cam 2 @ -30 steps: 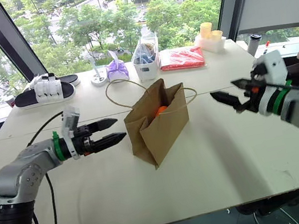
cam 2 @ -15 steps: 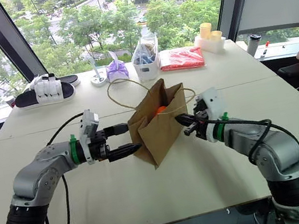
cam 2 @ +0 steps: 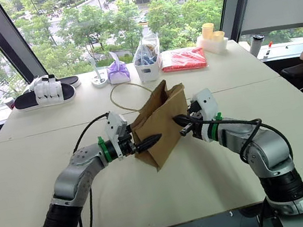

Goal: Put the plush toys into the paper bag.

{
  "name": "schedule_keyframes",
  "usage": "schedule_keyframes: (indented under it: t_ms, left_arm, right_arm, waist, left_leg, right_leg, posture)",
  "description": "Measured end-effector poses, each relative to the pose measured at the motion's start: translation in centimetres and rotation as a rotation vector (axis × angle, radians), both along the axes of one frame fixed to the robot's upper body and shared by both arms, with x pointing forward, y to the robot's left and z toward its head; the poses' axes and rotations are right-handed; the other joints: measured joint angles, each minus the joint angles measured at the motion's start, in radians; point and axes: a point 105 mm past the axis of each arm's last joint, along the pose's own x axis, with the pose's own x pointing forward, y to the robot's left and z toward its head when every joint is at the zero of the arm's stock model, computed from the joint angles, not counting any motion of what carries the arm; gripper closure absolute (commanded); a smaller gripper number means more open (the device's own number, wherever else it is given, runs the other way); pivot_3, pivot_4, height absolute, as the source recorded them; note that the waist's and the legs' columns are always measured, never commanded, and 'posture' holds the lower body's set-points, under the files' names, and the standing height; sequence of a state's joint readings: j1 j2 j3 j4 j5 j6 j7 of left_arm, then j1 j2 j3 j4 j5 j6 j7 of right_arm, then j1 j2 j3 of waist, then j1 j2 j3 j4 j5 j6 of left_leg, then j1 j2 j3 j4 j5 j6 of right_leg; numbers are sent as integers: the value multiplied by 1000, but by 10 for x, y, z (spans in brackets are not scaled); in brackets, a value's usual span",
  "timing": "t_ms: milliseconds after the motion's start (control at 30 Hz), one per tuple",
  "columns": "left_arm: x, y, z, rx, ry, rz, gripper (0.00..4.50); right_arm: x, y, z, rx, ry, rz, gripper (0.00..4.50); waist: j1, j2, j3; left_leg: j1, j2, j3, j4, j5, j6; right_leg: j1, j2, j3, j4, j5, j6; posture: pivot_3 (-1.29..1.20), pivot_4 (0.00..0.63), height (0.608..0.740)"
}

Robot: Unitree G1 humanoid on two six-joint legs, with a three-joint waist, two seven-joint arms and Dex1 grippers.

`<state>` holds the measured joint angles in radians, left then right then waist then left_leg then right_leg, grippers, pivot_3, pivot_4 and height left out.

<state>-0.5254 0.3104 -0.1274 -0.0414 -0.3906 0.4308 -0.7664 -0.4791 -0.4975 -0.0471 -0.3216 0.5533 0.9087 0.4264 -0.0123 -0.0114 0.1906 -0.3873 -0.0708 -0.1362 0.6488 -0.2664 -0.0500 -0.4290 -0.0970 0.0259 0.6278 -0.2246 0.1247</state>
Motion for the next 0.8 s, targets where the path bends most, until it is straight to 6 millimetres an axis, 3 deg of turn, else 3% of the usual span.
schedule_keyframes:
  t_ms: [167,267,400,567,800]
  left_arm:
    - [0,0,0,-12,28,10,4381]
    - [1,4,1,-28,56,16,4479]
    - [7,7,5,-27,80,-38,4479]
    - [24,6,32,-50,88,-244,4479]
    - [39,2,39,-15,170,-472,4479]
  right_arm:
    - [-1,-2,2,-1,-9,-11,4500]
    - [-4,-4,6,-5,-18,-14,4500]
    - [-15,-28,14,9,-25,-57,4500]
    - [-56,-70,28,17,-41,-89,4500]
    - [-101,-94,30,-4,-12,-128,4500]
  waist:
    - [-1,0,0]
    - [-1,0,0]
    - [10,0,0]
    - [25,0,0]
    - [15,-1,1]
  left_leg:
    - [0,0,0,0,0,0]
    - [0,0,0,0,0,0]
    - [-1,0,-1,1,0,0]
    - [-2,-1,-1,2,0,1]
    - [-1,0,1,2,-1,1]
  right_leg:
    - [0,0,0,0,0,0]
    - [0,0,0,0,0,0]
    - [0,0,-1,0,0,0]
    - [1,0,-2,-1,0,0]
    - [1,0,-2,-1,0,0]
  posture:
    - [0,150,740]
    - [0,150,740]
    - [0,150,740]
    - [0,150,740]
    - [0,150,740]
